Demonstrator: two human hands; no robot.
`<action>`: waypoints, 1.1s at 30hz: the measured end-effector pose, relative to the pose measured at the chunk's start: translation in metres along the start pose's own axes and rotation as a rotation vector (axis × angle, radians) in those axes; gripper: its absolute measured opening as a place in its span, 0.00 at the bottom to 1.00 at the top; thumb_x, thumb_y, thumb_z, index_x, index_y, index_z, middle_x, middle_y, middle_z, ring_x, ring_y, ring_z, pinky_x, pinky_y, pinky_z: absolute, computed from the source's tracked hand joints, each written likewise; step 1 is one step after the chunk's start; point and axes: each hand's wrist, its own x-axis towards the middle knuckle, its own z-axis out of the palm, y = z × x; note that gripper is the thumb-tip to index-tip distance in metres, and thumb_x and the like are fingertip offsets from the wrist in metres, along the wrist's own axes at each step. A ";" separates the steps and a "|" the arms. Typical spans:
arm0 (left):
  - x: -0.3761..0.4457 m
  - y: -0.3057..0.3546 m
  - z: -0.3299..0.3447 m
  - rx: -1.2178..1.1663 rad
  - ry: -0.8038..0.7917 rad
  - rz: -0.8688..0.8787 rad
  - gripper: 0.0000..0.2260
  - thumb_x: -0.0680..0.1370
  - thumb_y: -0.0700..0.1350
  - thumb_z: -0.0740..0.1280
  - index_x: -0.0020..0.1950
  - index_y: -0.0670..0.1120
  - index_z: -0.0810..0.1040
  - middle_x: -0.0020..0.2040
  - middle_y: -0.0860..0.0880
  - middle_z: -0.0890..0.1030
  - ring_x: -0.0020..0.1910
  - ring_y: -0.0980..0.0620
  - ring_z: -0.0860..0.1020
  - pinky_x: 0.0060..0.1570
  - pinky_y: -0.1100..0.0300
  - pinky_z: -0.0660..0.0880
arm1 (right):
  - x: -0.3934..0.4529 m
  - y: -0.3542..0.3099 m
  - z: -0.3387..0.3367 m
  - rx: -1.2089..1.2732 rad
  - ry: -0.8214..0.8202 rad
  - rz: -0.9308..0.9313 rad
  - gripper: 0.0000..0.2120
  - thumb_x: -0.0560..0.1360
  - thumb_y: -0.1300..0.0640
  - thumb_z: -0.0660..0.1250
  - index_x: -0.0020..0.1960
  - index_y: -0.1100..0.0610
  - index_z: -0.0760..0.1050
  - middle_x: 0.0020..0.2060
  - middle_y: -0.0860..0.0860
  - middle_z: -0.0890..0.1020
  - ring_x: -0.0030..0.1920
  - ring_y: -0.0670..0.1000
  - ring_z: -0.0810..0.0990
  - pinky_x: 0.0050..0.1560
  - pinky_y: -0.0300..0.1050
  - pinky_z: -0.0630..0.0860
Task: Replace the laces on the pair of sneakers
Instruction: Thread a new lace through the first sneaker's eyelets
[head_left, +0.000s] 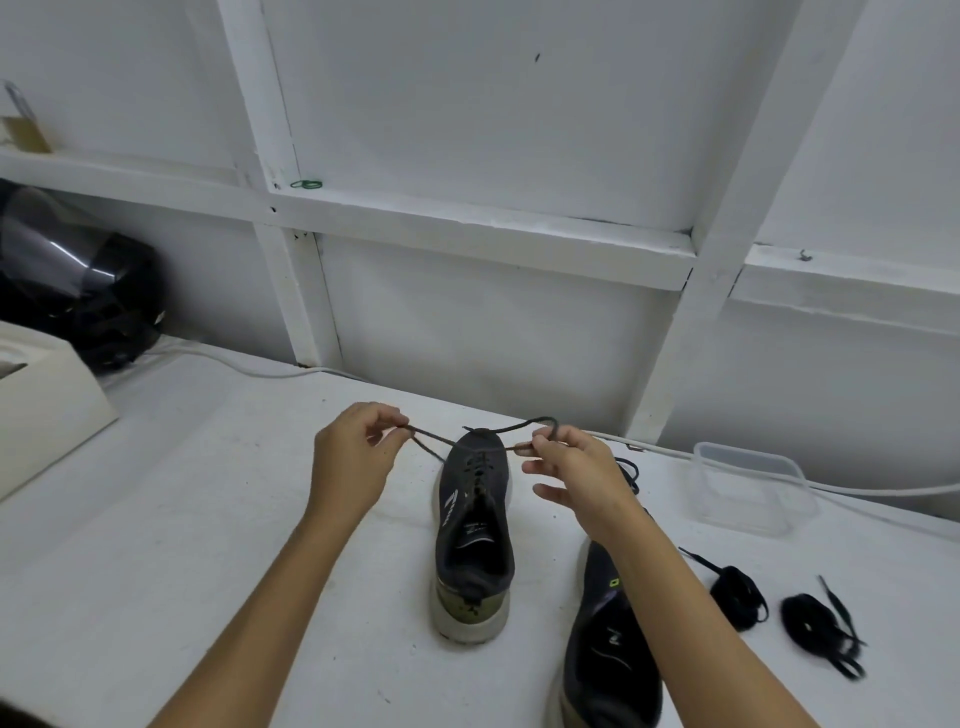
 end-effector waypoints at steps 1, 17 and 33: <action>-0.002 -0.003 -0.001 0.131 0.045 0.101 0.04 0.74 0.38 0.75 0.45 0.46 0.83 0.48 0.55 0.83 0.47 0.58 0.80 0.47 0.66 0.74 | 0.001 0.002 -0.002 0.004 0.041 0.039 0.02 0.80 0.57 0.66 0.50 0.55 0.78 0.44 0.50 0.88 0.41 0.45 0.85 0.38 0.42 0.80; -0.027 -0.010 0.015 0.137 -0.624 -0.044 0.16 0.81 0.47 0.67 0.68 0.57 0.78 0.60 0.61 0.81 0.45 0.63 0.80 0.45 0.75 0.71 | -0.002 0.018 0.005 -0.899 -0.196 -0.171 0.11 0.80 0.52 0.69 0.61 0.46 0.80 0.57 0.40 0.81 0.52 0.44 0.79 0.50 0.38 0.72; -0.039 -0.014 0.023 0.065 -0.666 -0.009 0.02 0.76 0.50 0.74 0.43 0.56 0.83 0.43 0.64 0.83 0.47 0.65 0.80 0.47 0.69 0.74 | -0.007 0.023 0.005 -0.877 -0.251 -0.149 0.03 0.75 0.55 0.75 0.44 0.49 0.81 0.37 0.46 0.86 0.34 0.42 0.83 0.40 0.38 0.79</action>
